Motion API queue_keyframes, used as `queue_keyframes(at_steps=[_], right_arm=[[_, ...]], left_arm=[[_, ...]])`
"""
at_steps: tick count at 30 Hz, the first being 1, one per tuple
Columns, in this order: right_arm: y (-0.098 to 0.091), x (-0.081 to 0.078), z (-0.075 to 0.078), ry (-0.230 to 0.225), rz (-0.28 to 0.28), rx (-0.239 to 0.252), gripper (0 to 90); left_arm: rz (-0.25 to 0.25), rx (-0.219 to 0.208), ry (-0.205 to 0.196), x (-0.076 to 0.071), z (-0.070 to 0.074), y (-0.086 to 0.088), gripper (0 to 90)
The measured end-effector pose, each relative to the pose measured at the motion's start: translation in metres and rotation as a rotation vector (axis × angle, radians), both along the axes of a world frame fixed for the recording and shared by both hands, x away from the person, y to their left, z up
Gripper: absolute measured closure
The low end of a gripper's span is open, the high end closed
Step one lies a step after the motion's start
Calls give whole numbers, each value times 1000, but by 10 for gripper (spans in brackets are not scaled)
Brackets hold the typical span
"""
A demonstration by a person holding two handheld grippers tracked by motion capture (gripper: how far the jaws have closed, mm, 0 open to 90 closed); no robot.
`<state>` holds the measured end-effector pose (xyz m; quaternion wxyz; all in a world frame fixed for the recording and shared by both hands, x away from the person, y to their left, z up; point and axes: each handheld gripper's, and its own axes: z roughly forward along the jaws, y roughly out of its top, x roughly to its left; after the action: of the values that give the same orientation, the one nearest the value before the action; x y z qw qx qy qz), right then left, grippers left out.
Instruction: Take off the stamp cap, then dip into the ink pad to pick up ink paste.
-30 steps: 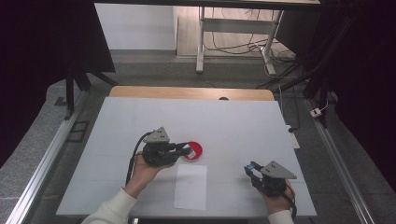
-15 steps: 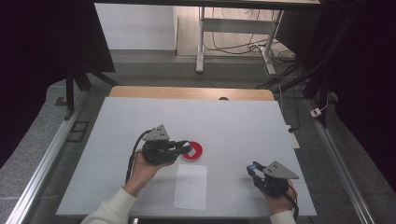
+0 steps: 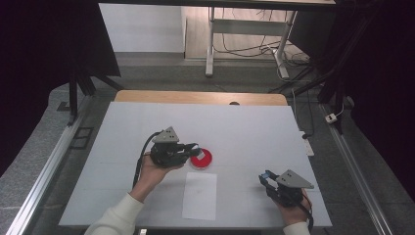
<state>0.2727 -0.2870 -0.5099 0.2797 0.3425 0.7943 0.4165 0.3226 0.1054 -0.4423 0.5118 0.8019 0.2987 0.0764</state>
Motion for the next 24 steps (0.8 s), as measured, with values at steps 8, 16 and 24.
queue_keyframes(at_steps=[8,16,24], right_arm=[[0,1,0,0,-2,-2,645],[-2,2,-2,6,-6,-7,645],[1,3,-2,3,2,-10,645]], left_arm=[[-6,21,2,13,-1,-5,759],[-21,67,10,26,-8,-14,759],[-22,109,23,36,-19,-21,759]])
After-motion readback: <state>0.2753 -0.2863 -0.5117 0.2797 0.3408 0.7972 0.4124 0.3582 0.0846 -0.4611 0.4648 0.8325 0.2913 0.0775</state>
